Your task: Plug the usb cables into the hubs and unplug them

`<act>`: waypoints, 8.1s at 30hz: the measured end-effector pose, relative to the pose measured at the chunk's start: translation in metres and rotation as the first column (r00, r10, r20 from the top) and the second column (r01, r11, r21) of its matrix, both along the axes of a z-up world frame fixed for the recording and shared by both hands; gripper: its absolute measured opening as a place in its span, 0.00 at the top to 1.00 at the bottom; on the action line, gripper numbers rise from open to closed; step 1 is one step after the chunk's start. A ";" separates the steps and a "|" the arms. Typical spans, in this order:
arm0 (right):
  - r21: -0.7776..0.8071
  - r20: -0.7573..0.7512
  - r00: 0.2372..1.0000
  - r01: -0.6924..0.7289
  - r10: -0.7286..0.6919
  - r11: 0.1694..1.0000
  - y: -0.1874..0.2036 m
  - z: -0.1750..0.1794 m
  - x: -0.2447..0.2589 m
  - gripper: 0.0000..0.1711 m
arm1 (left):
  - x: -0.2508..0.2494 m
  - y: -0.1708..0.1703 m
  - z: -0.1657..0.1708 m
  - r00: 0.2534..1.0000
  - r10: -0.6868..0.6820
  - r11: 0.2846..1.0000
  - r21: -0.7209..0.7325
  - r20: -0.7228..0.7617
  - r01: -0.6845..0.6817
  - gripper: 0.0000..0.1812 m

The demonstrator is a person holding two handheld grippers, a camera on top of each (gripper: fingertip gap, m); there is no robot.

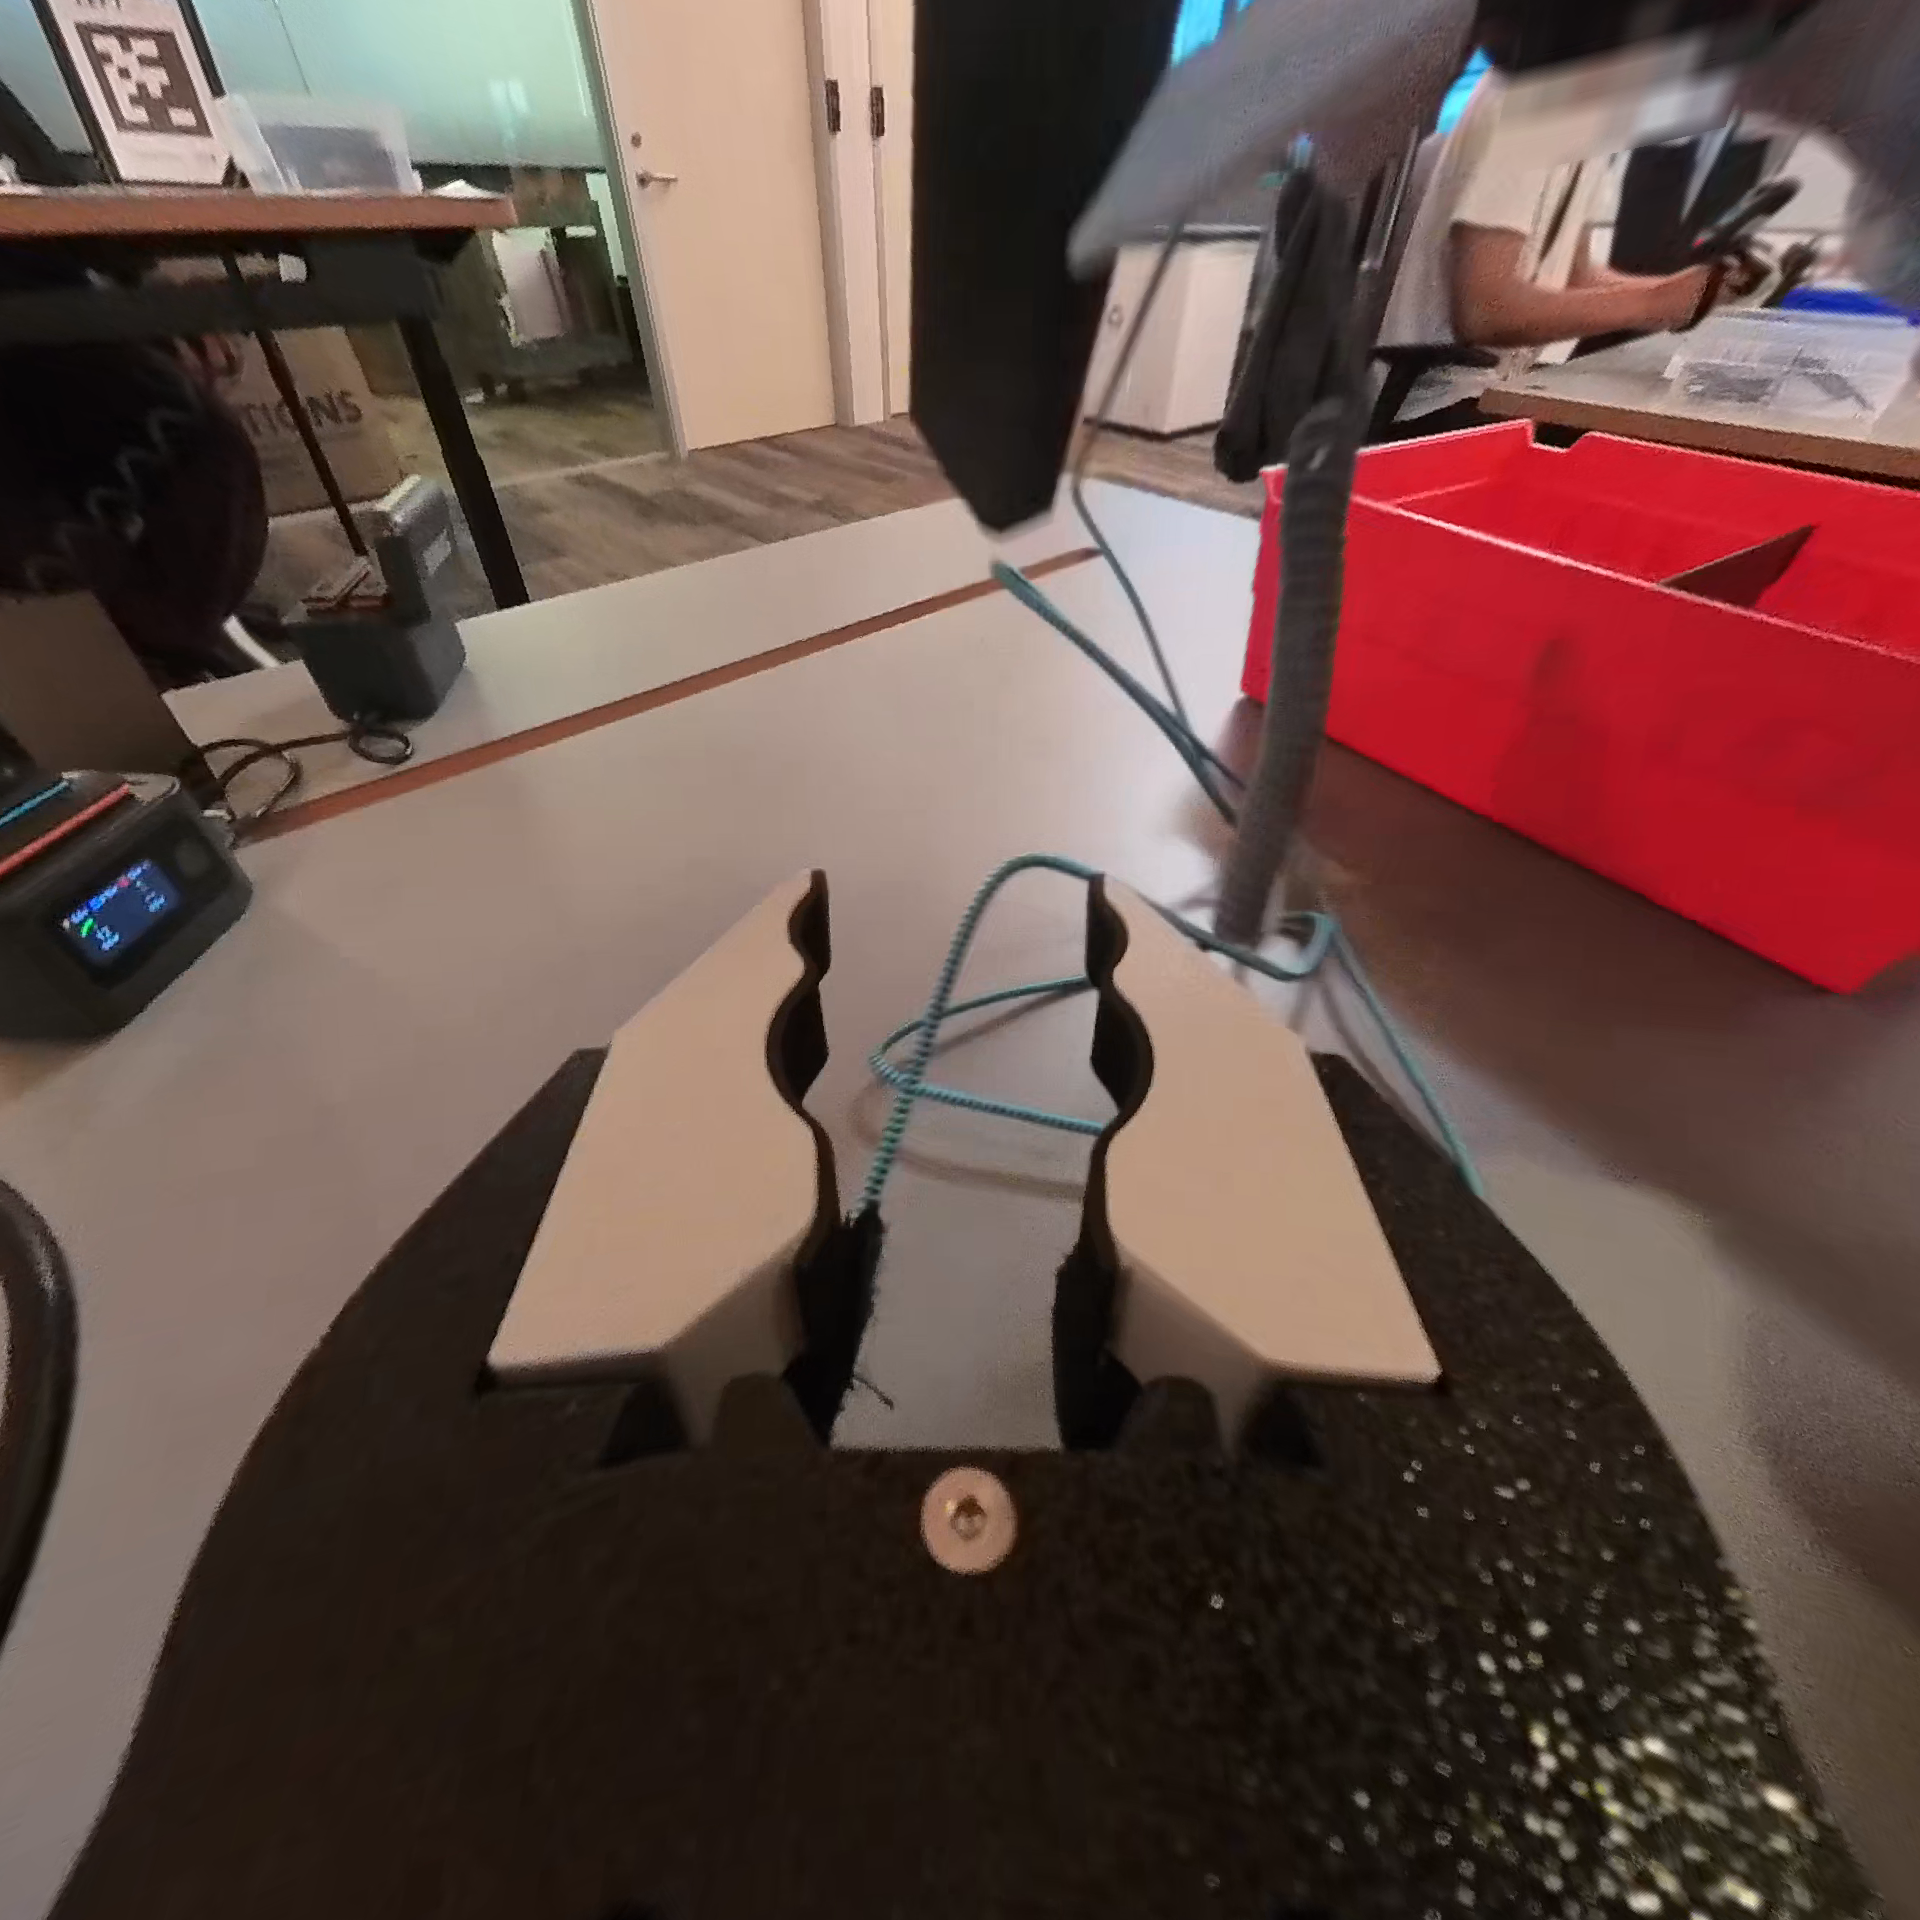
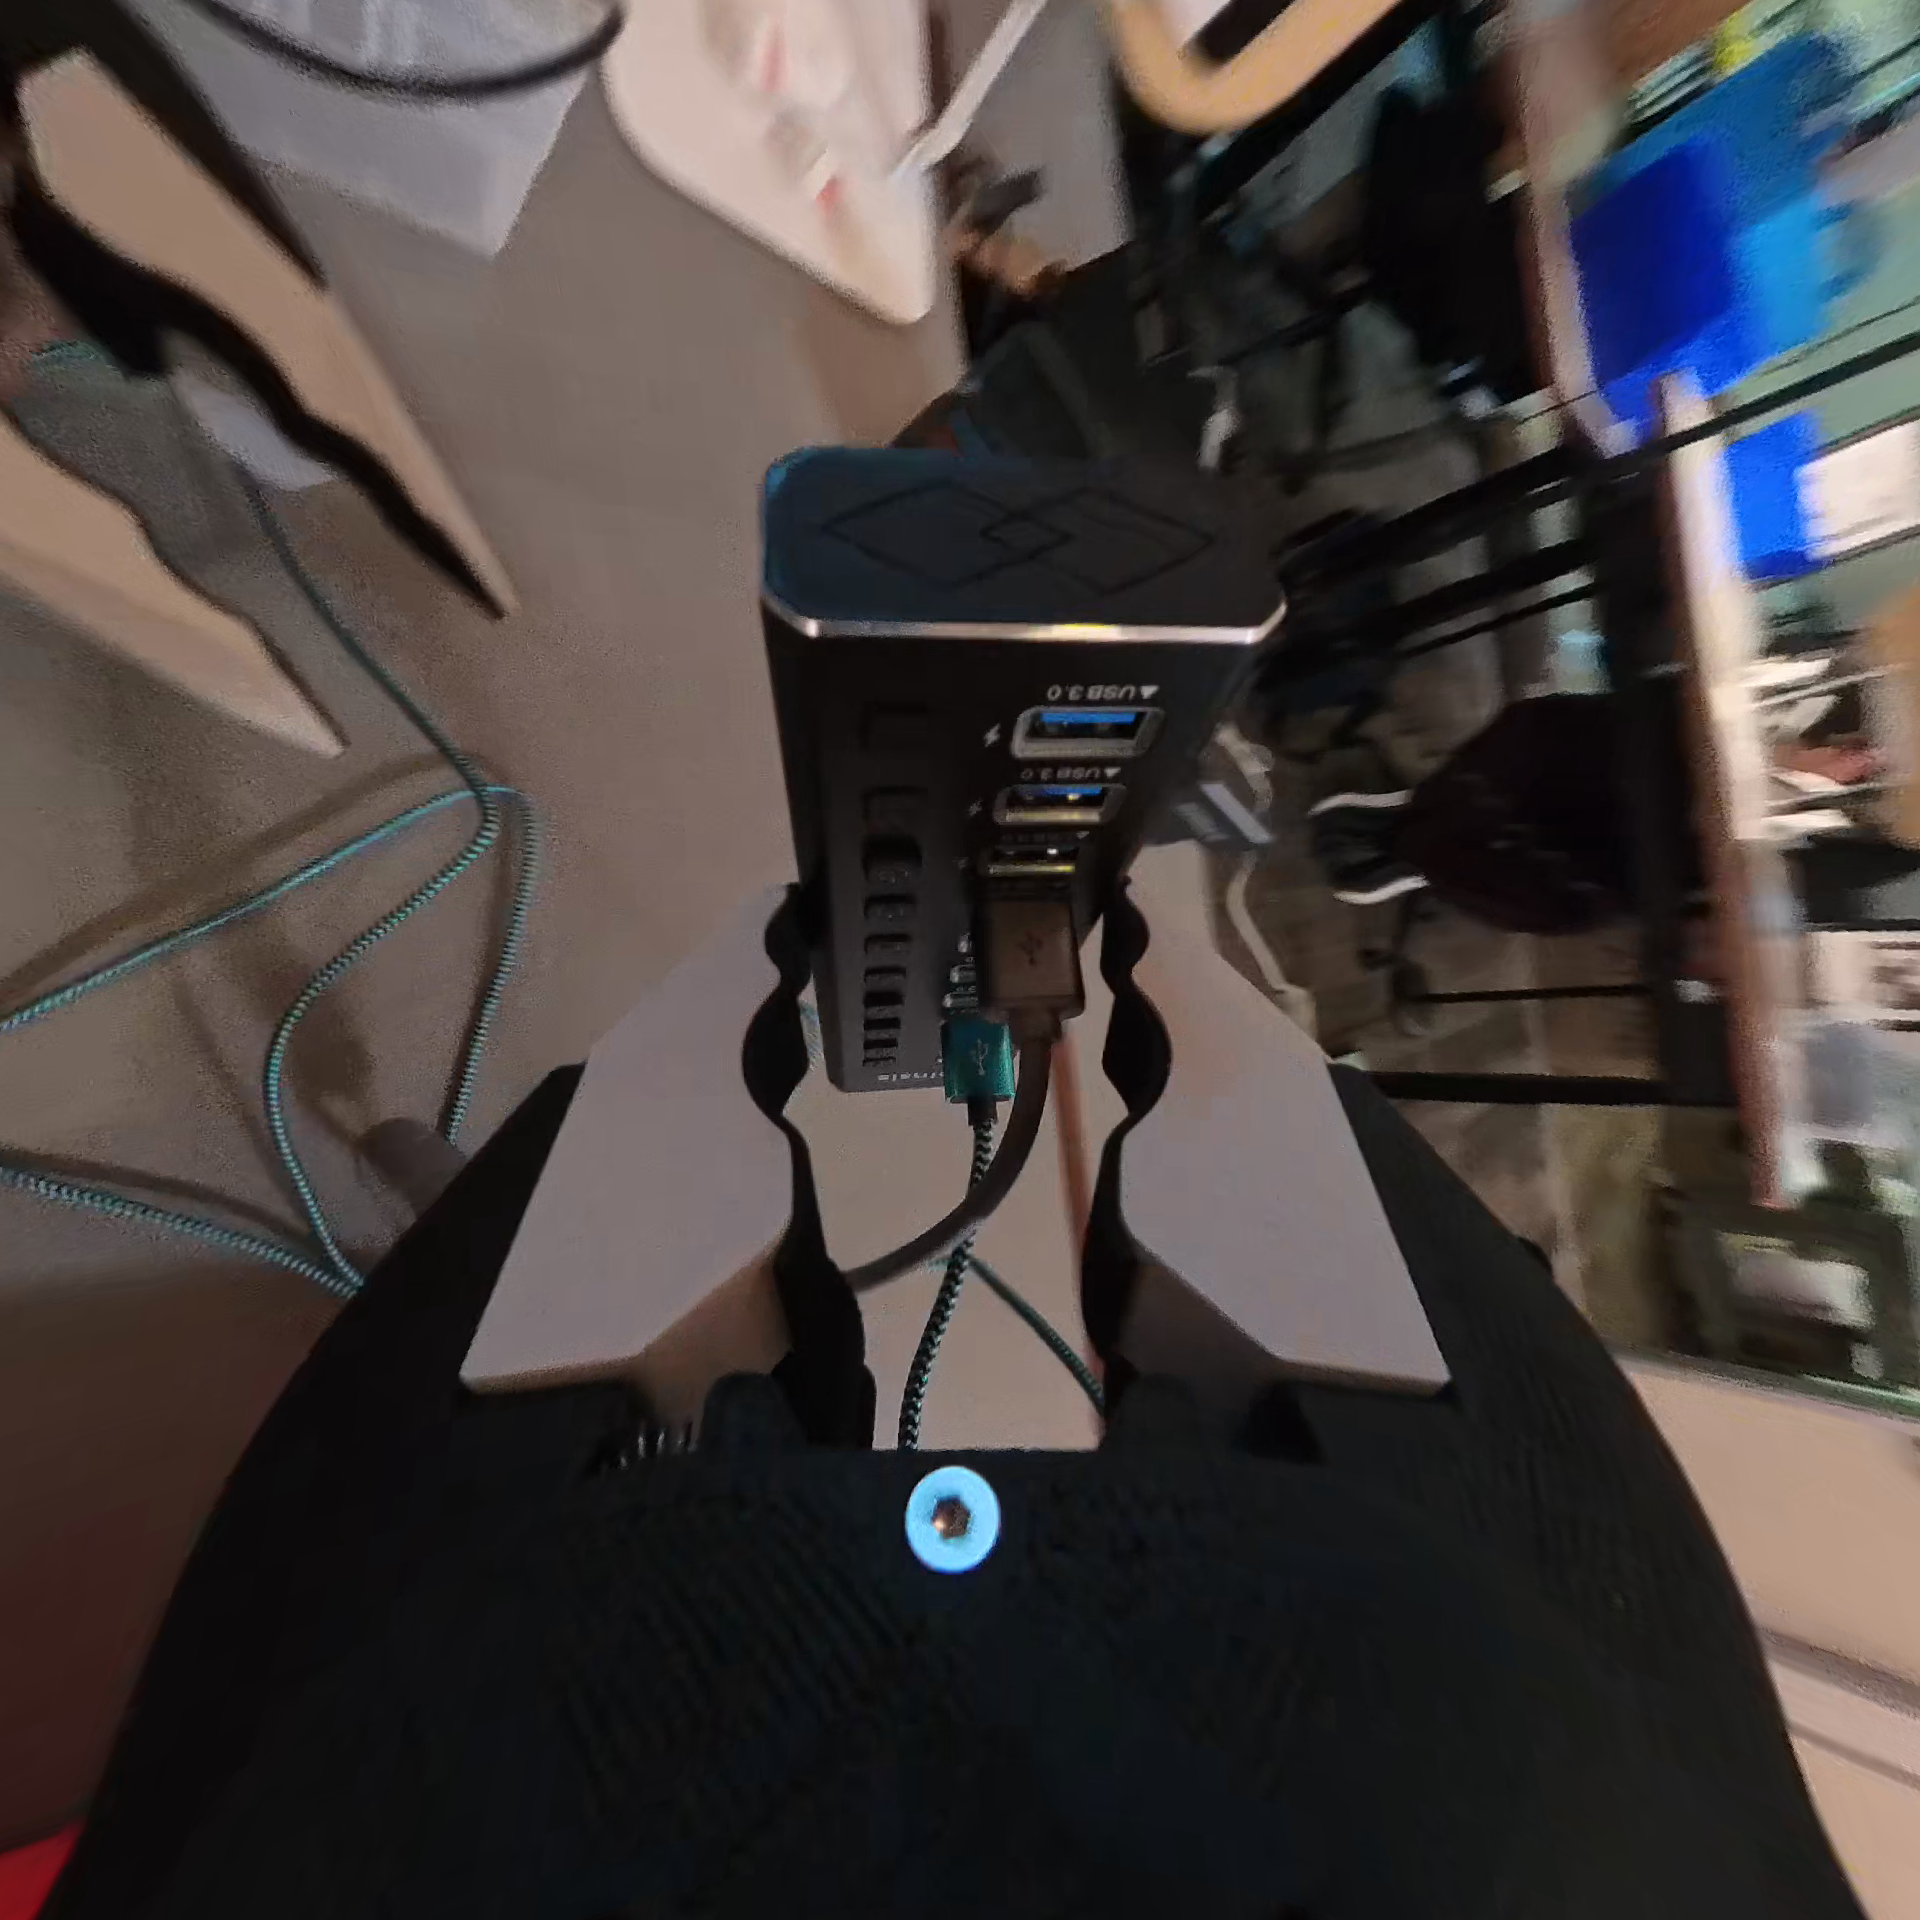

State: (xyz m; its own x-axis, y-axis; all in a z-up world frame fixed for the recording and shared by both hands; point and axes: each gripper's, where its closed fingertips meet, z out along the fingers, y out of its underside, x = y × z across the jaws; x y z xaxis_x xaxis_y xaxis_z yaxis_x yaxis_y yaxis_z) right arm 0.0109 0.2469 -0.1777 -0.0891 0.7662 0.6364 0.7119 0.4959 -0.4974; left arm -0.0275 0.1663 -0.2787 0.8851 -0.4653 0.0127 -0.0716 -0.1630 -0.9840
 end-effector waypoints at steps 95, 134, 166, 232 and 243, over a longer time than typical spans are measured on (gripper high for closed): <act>-0.585 -0.189 0.925 0.164 -0.330 0.794 0.027 0.009 0.256 0.53 | 0.238 0.086 0.238 0.686 -0.644 0.760 -0.387 -0.338 0.523 1.00; -0.565 -0.608 0.573 0.175 -0.549 0.807 0.030 0.077 0.210 0.07 | 0.259 0.077 0.314 0.676 -0.716 0.696 0.232 0.171 0.679 1.00; 0.072 0.389 0.819 0.429 -0.421 0.901 0.080 -0.055 0.307 1.00 | 0.121 0.060 0.123 0.861 -0.170 0.937 0.192 -0.479 0.292 0.70; -0.335 -0.791 0.496 0.140 -0.358 0.932 0.003 -0.085 -0.004 0.62 | -0.015 0.025 0.010 0.998 0.063 0.971 0.231 -0.011 -0.058 0.66; -0.172 -0.805 0.546 0.161 -0.233 0.972 -0.012 -0.076 -0.006 0.61 | -0.009 0.017 0.014 0.999 0.042 0.971 0.236 0.022 -0.046 0.67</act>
State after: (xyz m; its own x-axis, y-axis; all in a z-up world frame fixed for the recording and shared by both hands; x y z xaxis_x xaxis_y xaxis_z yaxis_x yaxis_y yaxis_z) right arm 0.0046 0.2345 -0.2534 0.5978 0.7429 0.3012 0.0591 0.3339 -0.9408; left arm -0.0362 0.1833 -0.2651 0.9052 -0.4178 -0.0778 -0.0527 0.0713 -0.9961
